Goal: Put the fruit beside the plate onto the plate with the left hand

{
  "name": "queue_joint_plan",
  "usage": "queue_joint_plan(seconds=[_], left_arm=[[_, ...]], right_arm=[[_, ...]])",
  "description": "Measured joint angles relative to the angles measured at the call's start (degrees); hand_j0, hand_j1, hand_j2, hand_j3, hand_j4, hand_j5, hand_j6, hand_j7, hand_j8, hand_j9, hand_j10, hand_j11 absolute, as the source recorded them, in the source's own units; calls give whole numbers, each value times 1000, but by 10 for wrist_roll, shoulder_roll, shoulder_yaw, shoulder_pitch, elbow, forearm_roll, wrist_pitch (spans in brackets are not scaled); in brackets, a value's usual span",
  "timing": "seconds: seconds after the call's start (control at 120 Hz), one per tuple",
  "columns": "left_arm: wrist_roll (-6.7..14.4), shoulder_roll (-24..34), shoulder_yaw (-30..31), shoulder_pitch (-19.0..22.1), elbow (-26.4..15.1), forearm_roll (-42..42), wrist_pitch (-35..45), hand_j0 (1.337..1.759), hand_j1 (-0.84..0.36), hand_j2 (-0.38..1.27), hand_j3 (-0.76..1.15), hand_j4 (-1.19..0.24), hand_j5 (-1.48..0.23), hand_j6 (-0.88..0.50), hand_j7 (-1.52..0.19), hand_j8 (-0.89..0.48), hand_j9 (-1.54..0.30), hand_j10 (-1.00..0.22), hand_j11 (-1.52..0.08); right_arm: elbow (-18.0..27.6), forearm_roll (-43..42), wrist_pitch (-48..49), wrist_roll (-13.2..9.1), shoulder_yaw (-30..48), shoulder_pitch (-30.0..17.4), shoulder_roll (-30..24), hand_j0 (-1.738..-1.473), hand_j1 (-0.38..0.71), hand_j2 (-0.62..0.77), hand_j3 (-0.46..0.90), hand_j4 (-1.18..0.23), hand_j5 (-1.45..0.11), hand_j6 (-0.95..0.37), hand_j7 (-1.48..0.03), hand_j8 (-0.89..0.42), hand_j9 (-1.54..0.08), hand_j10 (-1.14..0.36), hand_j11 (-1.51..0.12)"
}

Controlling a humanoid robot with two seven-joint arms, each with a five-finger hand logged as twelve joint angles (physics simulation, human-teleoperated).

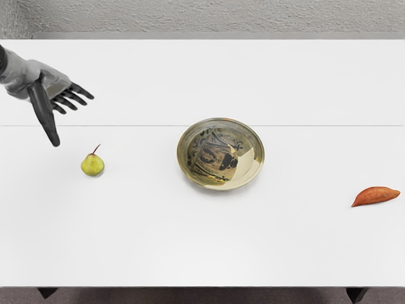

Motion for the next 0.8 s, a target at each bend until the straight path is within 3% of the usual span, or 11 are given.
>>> queue_joint_plan(seconds=[0.458, 0.567, 0.667, 0.8], left_arm=[[0, -5, -4, 0, 1, 19, 0, 1658, 329, 3, 0, -17, -22, -17, -22, -17, -22, -17, -22], [-1, -52, -5, -8, -18, 19, 5, 1658, 333, 3, 0, -14, -17, -14, -17, -14, -17, -13, -17], [-1, -103, -7, -2, -92, -31, 163, 1658, 336, 2, 0, -11, -15, -12, -15, -11, -15, -11, -15], [1, -144, -19, 32, -158, -88, 402, 1658, 337, 2, 0, -10, -13, -10, -13, -10, -13, -10, -13]], right_arm=[[-1, 1, 0, -1, -1, 6, 0, -1658, -338, -2, 0, -10, -12, -10, -12, -10, -12, -10, -12], [-1, 1, 0, -1, -1, 5, 0, -1658, -337, -2, 0, -10, -12, -10, -12, -10, -12, -10, -12], [-1, 1, 0, -1, -1, 6, 0, -1658, -337, -2, 0, -10, -13, -10, -13, -10, -13, -10, -13], [-1, 1, 0, -1, -1, 6, 0, -1658, -337, -2, 0, -10, -13, -10, -13, -10, -13, -10, -13]])
